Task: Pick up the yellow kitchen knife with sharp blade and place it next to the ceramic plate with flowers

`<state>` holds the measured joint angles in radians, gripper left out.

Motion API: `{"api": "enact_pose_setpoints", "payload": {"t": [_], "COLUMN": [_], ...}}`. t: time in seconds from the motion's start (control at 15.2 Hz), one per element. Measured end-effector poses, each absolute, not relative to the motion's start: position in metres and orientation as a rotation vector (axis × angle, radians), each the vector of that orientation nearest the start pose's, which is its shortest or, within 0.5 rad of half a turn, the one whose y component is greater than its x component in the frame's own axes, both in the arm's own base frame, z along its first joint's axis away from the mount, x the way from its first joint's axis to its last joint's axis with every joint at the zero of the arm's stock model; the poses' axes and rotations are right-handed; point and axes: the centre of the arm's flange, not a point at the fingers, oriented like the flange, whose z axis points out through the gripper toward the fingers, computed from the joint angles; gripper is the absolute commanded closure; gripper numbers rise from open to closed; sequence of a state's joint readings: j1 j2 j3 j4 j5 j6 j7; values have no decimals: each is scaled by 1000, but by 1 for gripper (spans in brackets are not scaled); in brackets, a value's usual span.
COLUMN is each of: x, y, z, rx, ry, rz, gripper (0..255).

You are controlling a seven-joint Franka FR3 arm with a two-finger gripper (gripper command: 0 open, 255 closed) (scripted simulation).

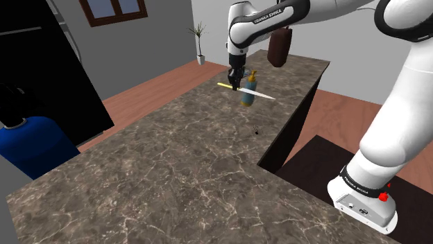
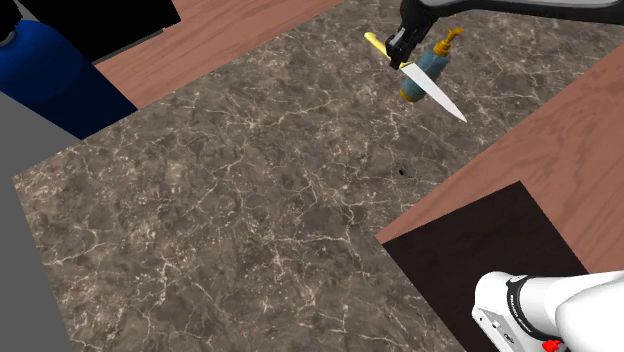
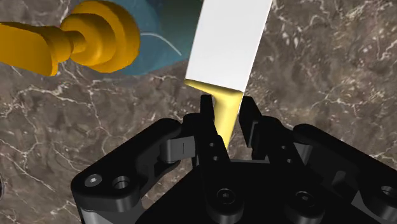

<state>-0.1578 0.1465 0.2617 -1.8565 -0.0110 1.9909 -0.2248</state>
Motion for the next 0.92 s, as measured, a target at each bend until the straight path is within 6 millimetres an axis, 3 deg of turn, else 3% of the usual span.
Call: {"api": "enact_pose_setpoints", "payload": {"t": [0.92], "x": [642], "y": [-119], "z": [442], "rx": [-3071], "ry": [-513], "rz": [8], "gripper": [255]}}
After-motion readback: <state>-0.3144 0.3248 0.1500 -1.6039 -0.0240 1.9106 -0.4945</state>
